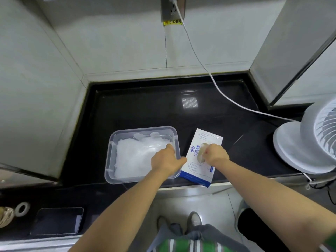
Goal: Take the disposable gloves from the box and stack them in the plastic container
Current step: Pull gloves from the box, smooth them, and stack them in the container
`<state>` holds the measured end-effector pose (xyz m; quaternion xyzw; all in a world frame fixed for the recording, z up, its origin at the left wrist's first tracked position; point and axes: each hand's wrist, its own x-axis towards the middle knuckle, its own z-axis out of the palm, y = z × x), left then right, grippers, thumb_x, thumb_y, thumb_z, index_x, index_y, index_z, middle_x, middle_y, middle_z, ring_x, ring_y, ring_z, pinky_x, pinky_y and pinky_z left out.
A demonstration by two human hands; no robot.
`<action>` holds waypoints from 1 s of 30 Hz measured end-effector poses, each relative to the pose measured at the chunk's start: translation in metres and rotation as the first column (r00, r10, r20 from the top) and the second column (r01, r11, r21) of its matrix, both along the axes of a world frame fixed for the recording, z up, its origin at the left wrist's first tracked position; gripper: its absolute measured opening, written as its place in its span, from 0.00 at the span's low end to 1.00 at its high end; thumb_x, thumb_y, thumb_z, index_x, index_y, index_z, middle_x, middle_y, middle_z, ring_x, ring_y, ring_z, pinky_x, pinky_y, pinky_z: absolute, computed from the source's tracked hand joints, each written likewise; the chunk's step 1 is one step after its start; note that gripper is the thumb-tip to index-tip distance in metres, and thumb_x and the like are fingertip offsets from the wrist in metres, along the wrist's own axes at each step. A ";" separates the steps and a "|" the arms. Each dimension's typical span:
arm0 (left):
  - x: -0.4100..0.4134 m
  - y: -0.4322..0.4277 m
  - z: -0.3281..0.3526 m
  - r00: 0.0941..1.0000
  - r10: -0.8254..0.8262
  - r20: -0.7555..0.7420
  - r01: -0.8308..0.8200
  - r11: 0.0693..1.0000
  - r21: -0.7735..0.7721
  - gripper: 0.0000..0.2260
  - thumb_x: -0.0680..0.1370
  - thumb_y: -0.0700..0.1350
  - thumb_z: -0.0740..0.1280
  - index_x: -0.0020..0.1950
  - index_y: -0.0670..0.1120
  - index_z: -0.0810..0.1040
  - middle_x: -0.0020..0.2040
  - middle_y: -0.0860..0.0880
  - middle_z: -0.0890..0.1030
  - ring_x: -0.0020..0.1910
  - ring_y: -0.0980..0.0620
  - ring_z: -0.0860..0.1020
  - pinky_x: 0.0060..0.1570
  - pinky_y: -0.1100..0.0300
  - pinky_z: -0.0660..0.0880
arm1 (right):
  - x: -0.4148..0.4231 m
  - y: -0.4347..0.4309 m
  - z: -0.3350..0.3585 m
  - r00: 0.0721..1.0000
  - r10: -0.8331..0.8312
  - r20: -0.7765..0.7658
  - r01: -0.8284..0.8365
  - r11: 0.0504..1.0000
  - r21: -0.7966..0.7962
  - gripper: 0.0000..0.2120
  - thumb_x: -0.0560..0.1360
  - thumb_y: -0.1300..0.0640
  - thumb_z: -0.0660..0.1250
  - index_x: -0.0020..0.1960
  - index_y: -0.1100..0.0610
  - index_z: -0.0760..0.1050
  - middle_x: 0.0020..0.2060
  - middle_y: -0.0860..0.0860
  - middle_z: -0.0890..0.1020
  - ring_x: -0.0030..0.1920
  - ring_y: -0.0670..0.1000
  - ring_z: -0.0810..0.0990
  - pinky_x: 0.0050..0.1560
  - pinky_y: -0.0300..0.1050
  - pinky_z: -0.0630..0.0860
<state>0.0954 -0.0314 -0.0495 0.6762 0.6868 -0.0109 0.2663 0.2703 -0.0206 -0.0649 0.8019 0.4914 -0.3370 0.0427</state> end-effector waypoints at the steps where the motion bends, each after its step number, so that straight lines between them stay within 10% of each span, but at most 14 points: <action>1: -0.001 0.000 0.000 1.000 0.010 -0.006 -0.010 1.000 0.001 0.22 0.77 0.61 0.65 0.63 0.48 0.68 0.59 0.48 0.79 0.55 0.46 0.79 0.46 0.59 0.74 | 0.001 0.001 -0.002 0.999 0.044 -0.014 -0.044 0.999 0.014 0.07 0.74 0.57 0.66 0.52 0.57 0.77 0.48 0.53 0.80 0.48 0.55 0.80 0.46 0.46 0.78; 7: -0.003 -0.002 0.006 0.994 0.093 0.065 -0.103 0.982 0.160 0.24 0.77 0.57 0.68 0.66 0.48 0.64 0.61 0.48 0.75 0.54 0.48 0.79 0.44 0.63 0.72 | 0.014 0.002 -0.012 0.966 0.082 -0.246 -0.042 0.985 0.167 0.09 0.75 0.60 0.66 0.36 0.53 0.72 0.39 0.48 0.77 0.39 0.48 0.75 0.38 0.39 0.70; 11: 0.017 0.000 0.013 0.982 -0.129 0.139 0.078 0.942 0.326 0.16 0.78 0.51 0.68 0.62 0.49 0.67 0.60 0.50 0.73 0.50 0.51 0.79 0.44 0.63 0.78 | 0.016 -0.002 -0.012 0.928 0.138 -0.346 -0.063 0.974 0.219 0.13 0.71 0.61 0.71 0.33 0.55 0.69 0.34 0.48 0.75 0.35 0.48 0.73 0.38 0.39 0.70; 19: 0.067 -0.007 -0.018 0.972 -0.235 0.014 0.235 0.963 -0.132 0.21 0.79 0.38 0.65 0.71 0.42 0.65 0.67 0.42 0.66 0.59 0.41 0.75 0.54 0.53 0.74 | 0.023 -0.012 -0.019 0.949 0.218 -0.226 -0.141 0.939 0.313 0.16 0.74 0.54 0.69 0.31 0.54 0.67 0.29 0.49 0.74 0.32 0.50 0.71 0.38 0.47 0.73; 24: 0.066 -0.006 -0.034 0.987 -0.088 0.132 0.110 0.980 -0.166 0.19 0.77 0.37 0.66 0.66 0.43 0.66 0.68 0.42 0.67 0.59 0.40 0.76 0.56 0.52 0.73 | 0.019 -0.014 -0.024 0.984 0.116 -0.135 -0.087 0.976 0.201 0.22 0.79 0.41 0.60 0.41 0.57 0.79 0.36 0.52 0.82 0.36 0.52 0.80 0.37 0.46 0.76; 30: 0.068 -0.004 -0.037 0.991 -0.036 0.128 0.054 0.989 -0.141 0.18 0.77 0.42 0.68 0.64 0.43 0.67 0.65 0.42 0.70 0.57 0.40 0.77 0.56 0.52 0.75 | 0.010 -0.010 -0.034 0.984 0.001 -0.176 0.021 0.992 0.125 0.26 0.81 0.43 0.57 0.28 0.55 0.63 0.26 0.50 0.69 0.27 0.49 0.66 0.29 0.41 0.64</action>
